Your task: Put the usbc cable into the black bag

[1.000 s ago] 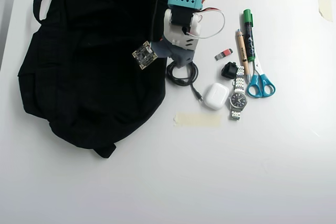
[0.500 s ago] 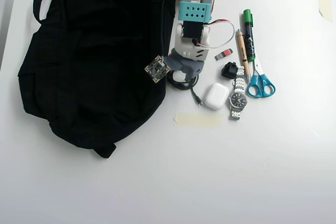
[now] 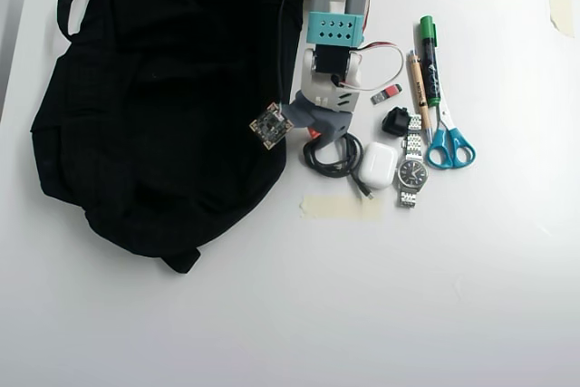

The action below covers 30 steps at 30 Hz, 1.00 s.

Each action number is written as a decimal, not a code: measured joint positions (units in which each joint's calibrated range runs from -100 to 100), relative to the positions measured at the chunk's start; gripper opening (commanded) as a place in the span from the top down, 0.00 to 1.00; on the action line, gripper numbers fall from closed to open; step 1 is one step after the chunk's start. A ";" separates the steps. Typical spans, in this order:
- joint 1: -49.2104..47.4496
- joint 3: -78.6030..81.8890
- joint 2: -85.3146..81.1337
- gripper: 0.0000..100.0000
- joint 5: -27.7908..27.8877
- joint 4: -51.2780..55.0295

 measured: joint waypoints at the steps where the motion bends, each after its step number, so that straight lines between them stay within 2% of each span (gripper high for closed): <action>1: 0.00 -0.77 -0.08 0.98 0.00 0.68; 5: 0.29 -6.06 0.08 0.98 0.44 6.39; 9: 0.22 -16.30 -1.42 0.98 4.40 14.15; 12: 0.22 -21.67 -3.00 0.98 5.32 18.66; 18: 0.44 -31.91 -11.43 0.98 14.46 24.20; 26: 4.92 -27.65 -27.36 0.98 15.38 25.73; 30: 10.20 -16.64 -36.86 0.98 15.43 25.65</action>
